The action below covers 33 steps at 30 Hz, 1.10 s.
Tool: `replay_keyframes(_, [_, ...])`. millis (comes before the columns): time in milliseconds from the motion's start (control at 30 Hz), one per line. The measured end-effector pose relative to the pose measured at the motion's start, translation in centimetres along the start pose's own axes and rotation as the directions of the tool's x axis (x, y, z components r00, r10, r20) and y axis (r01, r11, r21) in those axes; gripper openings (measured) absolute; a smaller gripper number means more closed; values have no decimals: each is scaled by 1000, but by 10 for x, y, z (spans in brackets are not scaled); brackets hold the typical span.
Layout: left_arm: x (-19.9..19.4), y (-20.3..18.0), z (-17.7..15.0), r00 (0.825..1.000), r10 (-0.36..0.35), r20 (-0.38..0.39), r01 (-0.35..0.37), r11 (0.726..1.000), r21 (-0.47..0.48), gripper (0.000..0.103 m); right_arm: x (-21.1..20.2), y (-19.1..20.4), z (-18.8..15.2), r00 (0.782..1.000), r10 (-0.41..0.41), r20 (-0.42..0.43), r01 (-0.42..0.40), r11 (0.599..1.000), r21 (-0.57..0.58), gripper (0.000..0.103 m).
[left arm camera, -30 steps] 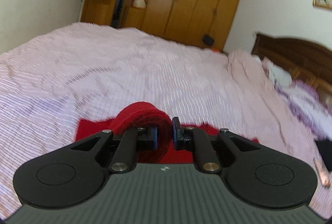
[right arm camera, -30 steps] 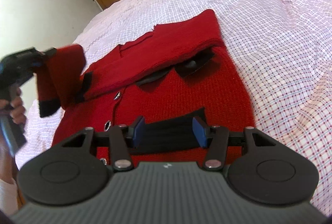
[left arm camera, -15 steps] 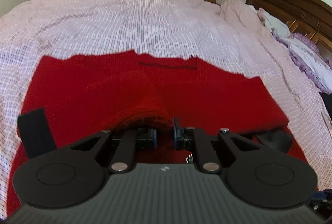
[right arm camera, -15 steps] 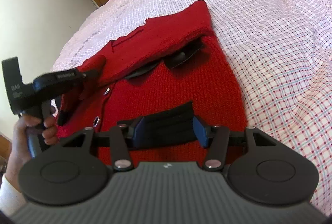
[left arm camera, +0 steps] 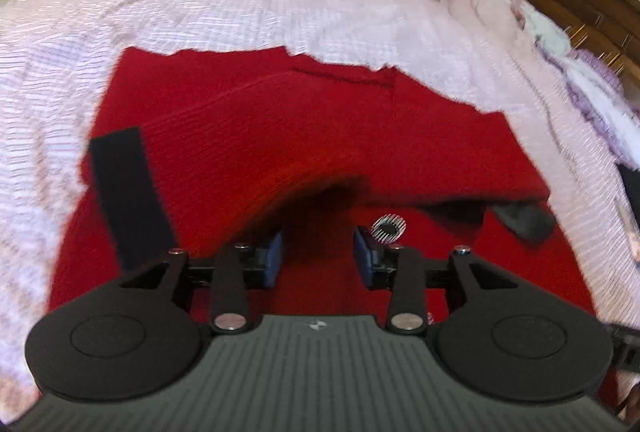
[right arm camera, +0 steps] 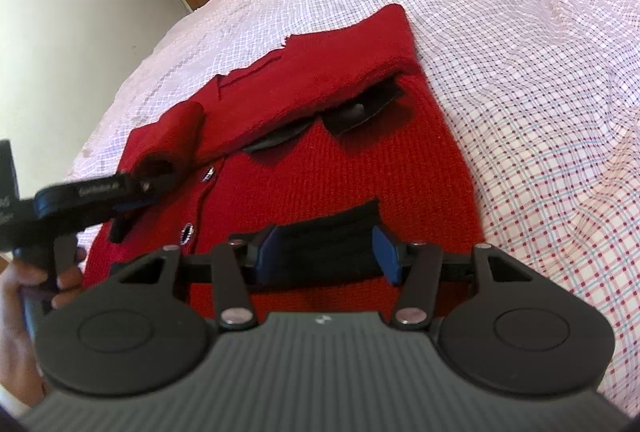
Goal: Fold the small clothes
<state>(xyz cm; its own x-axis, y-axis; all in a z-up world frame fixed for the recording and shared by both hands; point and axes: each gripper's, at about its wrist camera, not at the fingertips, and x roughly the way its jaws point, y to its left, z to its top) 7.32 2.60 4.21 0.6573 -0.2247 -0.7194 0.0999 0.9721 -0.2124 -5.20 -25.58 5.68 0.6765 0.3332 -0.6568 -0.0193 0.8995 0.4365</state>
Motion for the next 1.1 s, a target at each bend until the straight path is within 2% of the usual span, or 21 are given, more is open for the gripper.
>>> replay_keyframes(400, [-47,46,-20,990,141,-27,-143,988,-55,44,4,36,3,999,42,-10,-43,996,-84,55])
replay_keyframes(667, [-83,72,-29,980,197,6,-196,977,-88,45,17,84,12,994,104,-30,-108,974,-202,55])
replay_keyframes(833, [-99,90,-38,964,266,23,-262,959,-108,48,33,120,14,987,138,-76,-154,950,-272,55])
replay_keyframes(1033, [-105,108,-46,965,263,17,-257,955,-150,49,52,171,14,973,179,-144,-221,898,-381,55])
replay_keyframes(1100, [-105,111,-48,966,259,15,-254,954,-157,49,63,183,15,967,184,-177,-240,894,-379,55])
